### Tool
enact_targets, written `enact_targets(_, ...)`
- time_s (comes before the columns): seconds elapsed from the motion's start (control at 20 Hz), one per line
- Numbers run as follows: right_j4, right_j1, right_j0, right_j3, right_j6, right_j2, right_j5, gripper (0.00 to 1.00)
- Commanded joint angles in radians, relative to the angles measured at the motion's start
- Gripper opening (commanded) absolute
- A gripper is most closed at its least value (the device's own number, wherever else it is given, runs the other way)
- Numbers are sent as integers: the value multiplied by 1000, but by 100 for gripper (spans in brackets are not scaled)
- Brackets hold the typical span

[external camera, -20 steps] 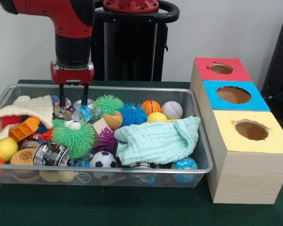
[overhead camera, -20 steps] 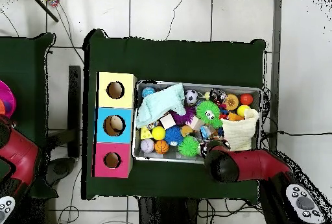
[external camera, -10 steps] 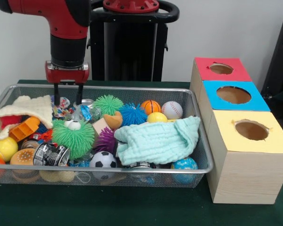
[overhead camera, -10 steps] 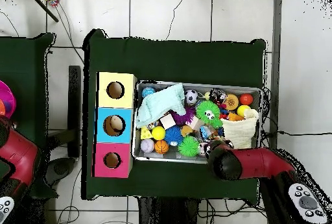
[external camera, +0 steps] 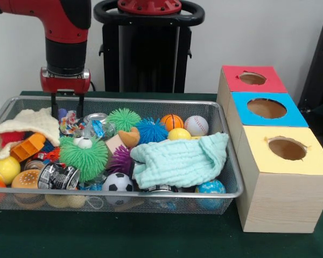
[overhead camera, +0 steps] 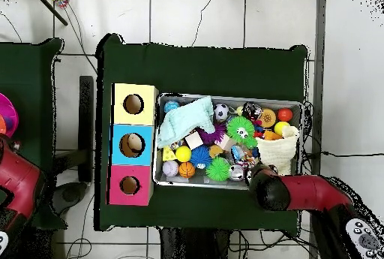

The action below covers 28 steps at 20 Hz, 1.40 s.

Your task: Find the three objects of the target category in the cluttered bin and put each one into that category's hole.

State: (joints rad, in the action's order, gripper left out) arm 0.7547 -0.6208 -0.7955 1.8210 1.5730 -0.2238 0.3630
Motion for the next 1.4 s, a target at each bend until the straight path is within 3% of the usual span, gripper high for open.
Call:
enact_targets(0.05,-10,15,-27,-66,-89,-63,122,100)
enact_targets(0.7,-1,39,-44,-50,-58,-62,93,100)
enact_targets(1.4,-44,44,-87,1,-54,-118,77,100)
